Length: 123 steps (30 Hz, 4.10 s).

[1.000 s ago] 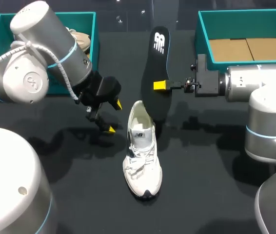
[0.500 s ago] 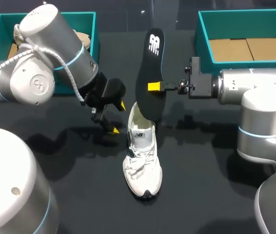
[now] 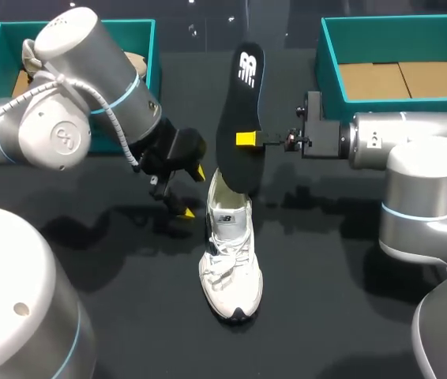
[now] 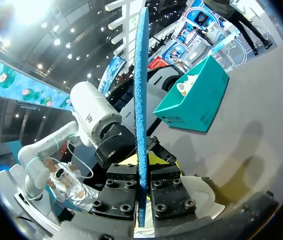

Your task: Take the shoe out of the shoebox, open the shoe tongue, remove and reinsert the insole, then place the shoe into the shoebox

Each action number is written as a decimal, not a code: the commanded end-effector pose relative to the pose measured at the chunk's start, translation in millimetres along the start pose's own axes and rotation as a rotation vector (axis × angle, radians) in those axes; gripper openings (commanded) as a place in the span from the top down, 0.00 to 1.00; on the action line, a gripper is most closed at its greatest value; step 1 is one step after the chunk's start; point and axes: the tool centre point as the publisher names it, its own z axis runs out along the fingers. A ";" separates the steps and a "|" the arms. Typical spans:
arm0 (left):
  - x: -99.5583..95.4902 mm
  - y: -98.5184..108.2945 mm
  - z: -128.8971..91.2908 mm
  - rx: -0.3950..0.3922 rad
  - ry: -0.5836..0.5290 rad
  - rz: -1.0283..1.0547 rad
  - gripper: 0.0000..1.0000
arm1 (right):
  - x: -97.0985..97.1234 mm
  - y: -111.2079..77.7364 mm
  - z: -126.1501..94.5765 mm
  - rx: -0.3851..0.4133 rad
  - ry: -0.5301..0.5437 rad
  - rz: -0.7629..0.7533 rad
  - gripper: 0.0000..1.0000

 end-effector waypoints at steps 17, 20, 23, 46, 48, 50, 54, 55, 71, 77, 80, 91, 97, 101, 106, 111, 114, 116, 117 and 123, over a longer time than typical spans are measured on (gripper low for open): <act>-7.4 -8.6 10.2 -0.006 -0.011 -0.006 0.00 | -7.0 1.0 18.0 -0.013 0.030 -0.029 1.00; -9.4 -7.6 11.6 -0.007 -0.008 -0.004 0.00 | -9.1 0.2 18.3 -0.017 0.039 -0.025 1.00; -9.5 -7.5 12.1 -0.007 -0.006 -0.002 0.00 | -10.8 -0.2 19.2 -0.020 0.046 -0.023 1.00; -10.6 -7.8 11.5 -0.001 0.002 0.008 0.00 | -16.1 -0.8 27.3 -0.034 0.070 -0.041 1.00; -10.6 -7.8 11.5 -0.001 0.002 0.008 0.00 | -17.3 -0.9 29.5 -0.036 0.083 -0.052 1.00; -10.6 -7.8 11.5 -0.001 0.002 0.008 0.00 | -18.4 -0.7 30.9 -0.036 0.089 -0.059 1.00; -10.6 -7.8 11.5 -0.001 0.002 0.008 0.00 | -19.8 -0.3 31.7 -0.041 0.093 -0.066 1.00; -10.6 -7.8 11.5 -0.001 0.002 0.008 0.00 | -19.9 -0.2 31.7 -0.043 0.093 -0.070 1.00; -10.6 -7.8 11.5 -0.001 0.002 0.008 0.00 | -30.2 -5.5 25.9 -0.049 0.109 -0.115 1.00; -10.6 -7.8 11.5 -0.001 0.002 0.008 0.00 | -32.8 -8.6 26.2 -0.048 0.112 -0.120 1.00; -10.6 -7.8 11.5 -0.001 0.002 0.008 0.00 | -33.9 -10.2 26.6 -0.043 0.114 -0.124 1.00; -10.6 -7.8 11.5 -0.001 0.002 0.008 0.00 | -33.1 -15.2 28.0 -0.026 0.107 -0.129 1.00; -10.6 -7.8 11.5 -0.001 0.002 0.008 0.00 | -33.0 -20.6 28.5 -0.020 0.100 -0.130 1.00; -10.6 -7.8 11.5 -0.001 0.002 0.008 0.00 | -32.8 -23.8 29.1 -0.015 0.097 -0.130 1.00; -10.6 -7.8 11.5 -0.001 0.002 0.008 0.00 | -31.4 -26.5 29.7 -0.008 0.094 -0.134 1.00; -10.6 -7.8 11.5 -0.001 0.002 0.008 0.00 | -30.3 -28.5 29.7 -0.001 0.092 -0.139 1.00; -10.6 -7.8 11.5 -0.001 0.002 0.008 0.00 | -29.8 -29.9 30.1 0.006 0.091 -0.143 1.00; -10.6 -7.8 11.5 -0.001 0.002 0.008 0.00 | -29.7 -30.9 30.0 0.009 0.091 -0.146 1.00; -10.6 -7.8 11.5 -0.001 0.002 0.008 0.00 | -29.8 -31.5 30.0 0.010 0.091 -0.147 1.00; -10.6 -7.8 11.5 -0.001 0.002 0.008 0.00 | -30.8 -35.7 31.4 0.022 0.093 -0.159 1.00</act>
